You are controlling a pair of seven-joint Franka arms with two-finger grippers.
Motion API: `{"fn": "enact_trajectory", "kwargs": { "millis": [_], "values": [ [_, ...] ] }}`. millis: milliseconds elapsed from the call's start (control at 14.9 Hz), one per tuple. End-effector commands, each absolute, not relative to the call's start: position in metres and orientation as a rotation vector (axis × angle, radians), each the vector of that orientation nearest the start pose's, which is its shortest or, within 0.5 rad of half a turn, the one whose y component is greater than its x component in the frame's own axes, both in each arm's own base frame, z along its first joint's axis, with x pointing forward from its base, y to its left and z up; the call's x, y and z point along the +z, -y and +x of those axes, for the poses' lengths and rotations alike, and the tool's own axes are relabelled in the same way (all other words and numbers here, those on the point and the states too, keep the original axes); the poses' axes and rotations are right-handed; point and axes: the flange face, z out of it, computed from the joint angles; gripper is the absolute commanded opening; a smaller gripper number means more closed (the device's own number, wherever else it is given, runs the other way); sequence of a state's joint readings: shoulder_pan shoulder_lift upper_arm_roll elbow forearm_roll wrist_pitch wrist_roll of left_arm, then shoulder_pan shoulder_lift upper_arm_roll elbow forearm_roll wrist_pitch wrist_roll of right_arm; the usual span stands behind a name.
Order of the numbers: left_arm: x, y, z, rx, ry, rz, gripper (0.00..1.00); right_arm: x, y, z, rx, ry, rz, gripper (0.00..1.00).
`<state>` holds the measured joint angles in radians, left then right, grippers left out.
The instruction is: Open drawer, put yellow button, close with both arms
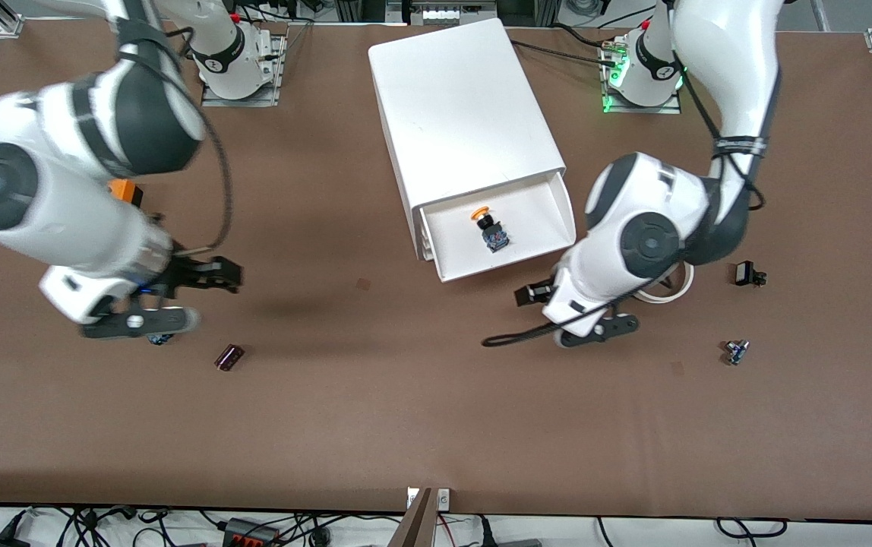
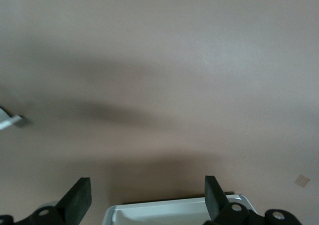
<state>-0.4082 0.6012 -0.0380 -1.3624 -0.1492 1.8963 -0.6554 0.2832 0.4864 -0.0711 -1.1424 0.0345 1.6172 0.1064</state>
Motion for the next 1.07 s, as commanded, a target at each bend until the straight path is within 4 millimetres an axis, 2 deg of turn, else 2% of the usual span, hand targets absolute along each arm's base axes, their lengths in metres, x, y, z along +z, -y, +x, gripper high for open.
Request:
{"fn": "enact_trajectory", "kwargs": {
  "millis": [0, 67, 201, 335, 469, 670, 871, 1005],
  "values": [
    [0.355, 0.337, 0.621, 0.227, 0.413, -3.200, 1.00, 0.551, -0.118, 0.666, 0.007, 0.219, -3.129, 1.00],
    [0.355, 0.350, 0.612, 0.237, 0.403, -3.194, 1.00, 0.554, -0.107, 0.667, 0.002, 0.220, -3.128, 1.00],
    [0.360, 0.356, 0.600, 0.249, 0.399, -3.187, 1.00, 0.555, -0.064, 0.672, -0.003, 0.120, -3.129, 1.00],
    [0.360, 0.369, 0.570, 0.301, 0.342, -3.175, 1.00, 0.575, -0.028, 0.668, -0.058, 0.076, -3.133, 1.00],
    [0.358, 0.383, 0.550, 0.338, 0.291, -3.175, 1.00, 0.579, 0.005, 0.662, -0.049, 0.013, -3.127, 1.00],
    [0.346, 0.396, 0.529, 0.429, 0.241, -3.138, 1.00, 0.595, 0.029, 0.648, -0.081, -0.029, -3.132, 1.00],
    [0.347, 0.406, 0.515, 0.477, 0.196, -3.122, 1.00, 0.609, 0.042, 0.640, -0.100, -0.064, -3.130, 1.00],
    [0.346, 0.411, 0.509, 0.500, 0.173, -3.114, 1.00, 0.608, 0.048, 0.638, -0.088, -0.078, -3.129, 1.00]
  ]
}}
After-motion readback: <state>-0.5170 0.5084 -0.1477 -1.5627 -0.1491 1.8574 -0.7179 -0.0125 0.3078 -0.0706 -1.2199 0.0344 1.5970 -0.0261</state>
